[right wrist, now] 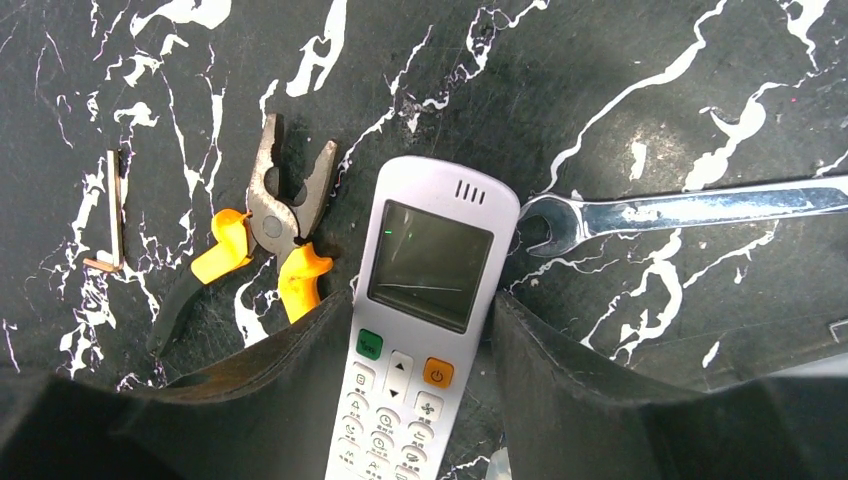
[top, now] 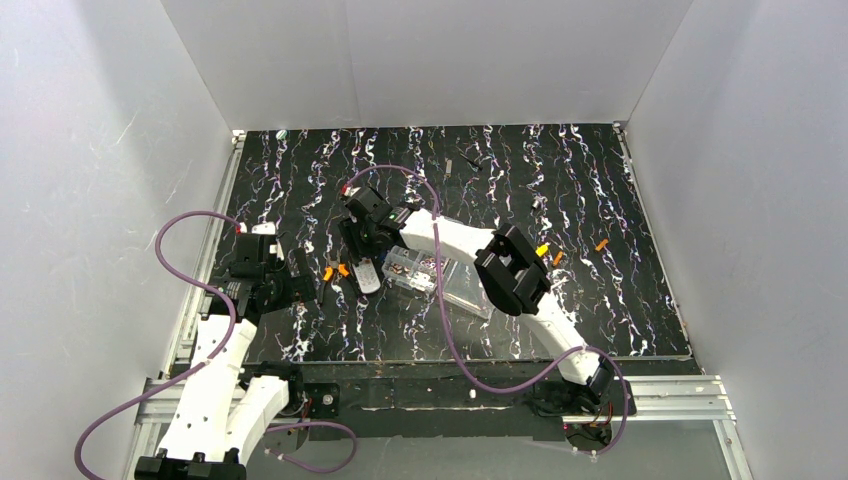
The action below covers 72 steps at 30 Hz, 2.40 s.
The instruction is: Load the batteries into the remote control
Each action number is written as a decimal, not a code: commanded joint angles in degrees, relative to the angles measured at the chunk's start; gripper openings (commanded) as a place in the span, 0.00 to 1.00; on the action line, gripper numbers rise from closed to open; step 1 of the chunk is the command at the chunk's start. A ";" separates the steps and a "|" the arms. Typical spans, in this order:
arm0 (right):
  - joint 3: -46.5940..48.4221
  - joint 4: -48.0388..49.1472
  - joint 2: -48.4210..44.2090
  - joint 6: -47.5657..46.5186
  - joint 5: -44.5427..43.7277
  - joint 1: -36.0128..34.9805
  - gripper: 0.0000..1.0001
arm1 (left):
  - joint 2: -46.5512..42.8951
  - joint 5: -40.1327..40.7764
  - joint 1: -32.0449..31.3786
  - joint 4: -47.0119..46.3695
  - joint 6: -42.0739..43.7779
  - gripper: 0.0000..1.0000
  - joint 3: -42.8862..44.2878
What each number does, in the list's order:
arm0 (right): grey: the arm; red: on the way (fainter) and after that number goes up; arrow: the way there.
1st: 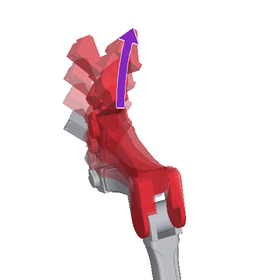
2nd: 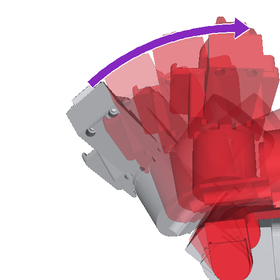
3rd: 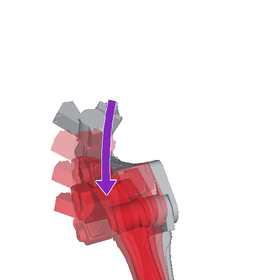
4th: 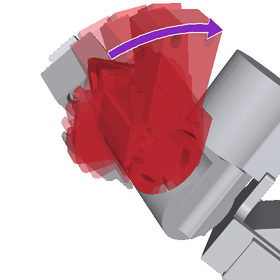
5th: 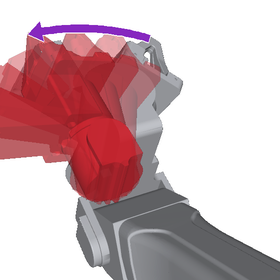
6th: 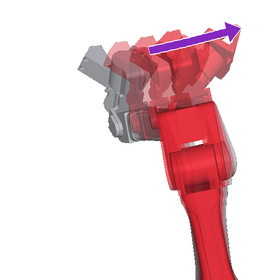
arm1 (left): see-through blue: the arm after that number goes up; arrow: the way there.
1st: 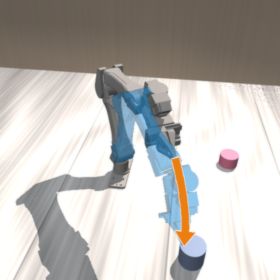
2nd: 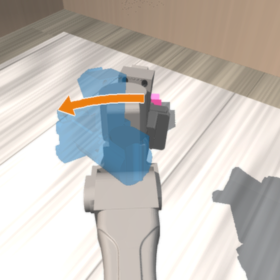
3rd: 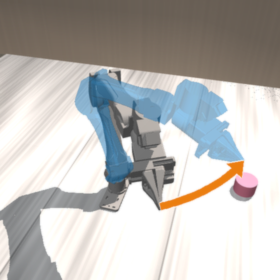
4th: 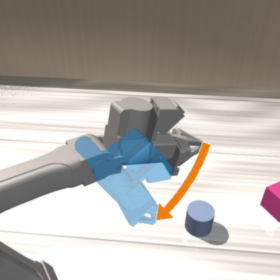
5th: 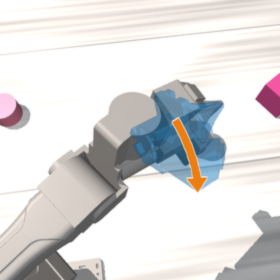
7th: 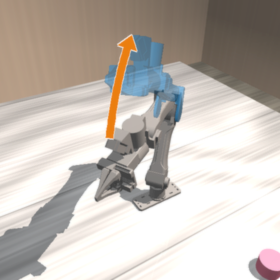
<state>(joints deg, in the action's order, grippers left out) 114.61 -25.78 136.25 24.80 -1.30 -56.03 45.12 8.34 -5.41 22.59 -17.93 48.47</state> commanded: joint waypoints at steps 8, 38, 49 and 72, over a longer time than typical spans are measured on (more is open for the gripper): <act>3.81 -5.31 4.09 0.74 -0.36 -0.65 0.50 | 0.43 0.18 0.22 4.22 0.70 1.00 -0.76; -18.65 19.76 -24.83 0.60 0.86 -1.71 0.01 | -0.42 3.20 0.40 4.62 -0.66 0.99 -0.61; -49.60 24.41 -51.07 -1.60 5.20 -1.71 0.01 | -2.10 -19.38 0.40 -2.64 -19.18 0.99 0.51; -65.23 25.14 -66.91 4.45 7.20 -1.71 0.01 | 16.37 -14.17 -34.90 -32.22 -49.67 0.88 3.06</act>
<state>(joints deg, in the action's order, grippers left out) 45.98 -3.90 68.40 28.34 2.98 -57.49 59.13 -8.80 -36.32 -11.42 -70.28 48.53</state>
